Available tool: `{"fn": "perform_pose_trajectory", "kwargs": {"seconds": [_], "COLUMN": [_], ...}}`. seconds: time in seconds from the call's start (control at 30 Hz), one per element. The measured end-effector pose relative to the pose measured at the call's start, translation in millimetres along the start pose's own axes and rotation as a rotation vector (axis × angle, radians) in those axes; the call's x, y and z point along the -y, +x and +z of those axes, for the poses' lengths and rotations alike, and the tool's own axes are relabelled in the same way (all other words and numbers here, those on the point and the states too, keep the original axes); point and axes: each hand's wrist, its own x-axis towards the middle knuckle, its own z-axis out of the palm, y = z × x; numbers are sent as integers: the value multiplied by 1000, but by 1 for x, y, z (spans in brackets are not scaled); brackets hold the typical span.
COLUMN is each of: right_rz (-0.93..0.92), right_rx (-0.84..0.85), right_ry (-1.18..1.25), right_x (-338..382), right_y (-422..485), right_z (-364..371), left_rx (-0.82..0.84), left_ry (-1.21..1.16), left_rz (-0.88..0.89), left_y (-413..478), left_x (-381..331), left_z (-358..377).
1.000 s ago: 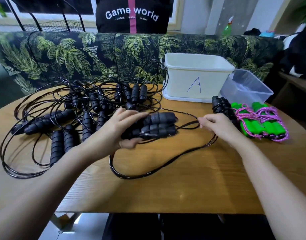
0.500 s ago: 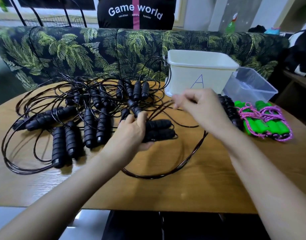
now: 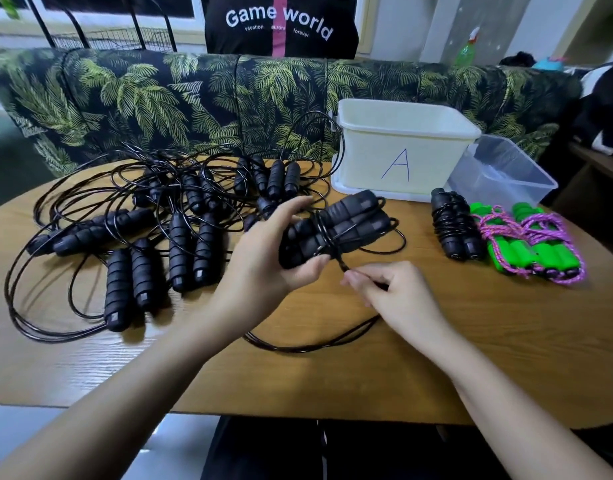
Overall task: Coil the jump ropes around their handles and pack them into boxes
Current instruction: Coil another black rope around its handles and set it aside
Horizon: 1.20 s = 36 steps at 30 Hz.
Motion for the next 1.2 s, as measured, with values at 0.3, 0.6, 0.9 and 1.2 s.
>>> {"fn": "perform_pose_trajectory", "kwargs": {"seconds": [0.3,0.6,0.9,1.2], "right_rz": [-84,-443,-311,-103], "right_rx": [-57,-172,45,259], "right_ry": [37,-513,-134,58], "right_x": [19,-12,-54,-68], "right_y": [4,9,24,43], "right_z": [-1,-3,-34,-66], "left_rx": [148,87,16,5], "left_ry": [-286,318,533,395], "left_rz": [-180,59,196,148], "left_y": [-3,7,24,31], "left_x": [-6,6,47,69], "left_z": [4,-2,-23,-43]}}
